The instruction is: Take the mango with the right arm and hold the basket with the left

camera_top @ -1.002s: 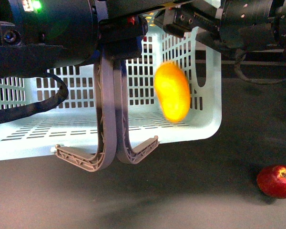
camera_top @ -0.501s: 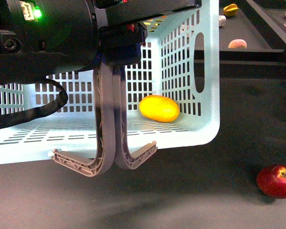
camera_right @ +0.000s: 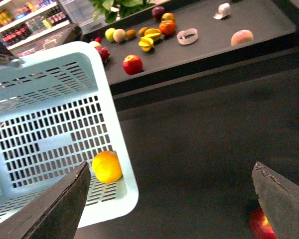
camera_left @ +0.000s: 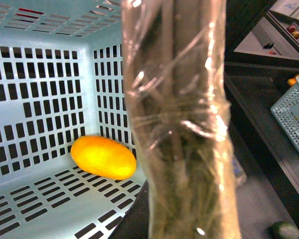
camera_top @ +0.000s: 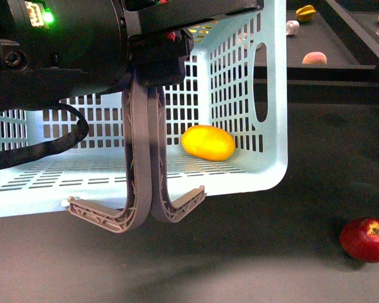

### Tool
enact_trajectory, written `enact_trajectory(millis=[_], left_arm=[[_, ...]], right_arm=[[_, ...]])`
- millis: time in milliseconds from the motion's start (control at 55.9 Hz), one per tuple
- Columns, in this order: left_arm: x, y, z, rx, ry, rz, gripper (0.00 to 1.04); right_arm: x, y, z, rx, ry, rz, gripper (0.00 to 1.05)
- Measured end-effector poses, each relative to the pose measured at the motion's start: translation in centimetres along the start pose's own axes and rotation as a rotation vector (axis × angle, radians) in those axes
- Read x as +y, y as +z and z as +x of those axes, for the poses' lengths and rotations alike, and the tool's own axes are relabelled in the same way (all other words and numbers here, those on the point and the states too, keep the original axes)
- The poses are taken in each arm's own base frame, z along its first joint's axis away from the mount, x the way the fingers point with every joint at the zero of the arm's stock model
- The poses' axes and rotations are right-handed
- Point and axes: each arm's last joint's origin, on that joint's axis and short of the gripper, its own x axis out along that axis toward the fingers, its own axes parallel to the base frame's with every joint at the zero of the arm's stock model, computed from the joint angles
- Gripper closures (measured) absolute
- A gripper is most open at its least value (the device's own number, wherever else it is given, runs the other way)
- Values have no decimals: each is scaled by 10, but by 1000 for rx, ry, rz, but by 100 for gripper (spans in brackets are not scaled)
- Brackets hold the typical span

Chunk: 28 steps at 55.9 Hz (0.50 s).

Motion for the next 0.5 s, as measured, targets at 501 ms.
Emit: enact_trajectory(millis=[501], left_arm=[[0,0,0,0,-1,0,100]], right_arm=[[-2,-3,-2,-4,-17,-5,8]])
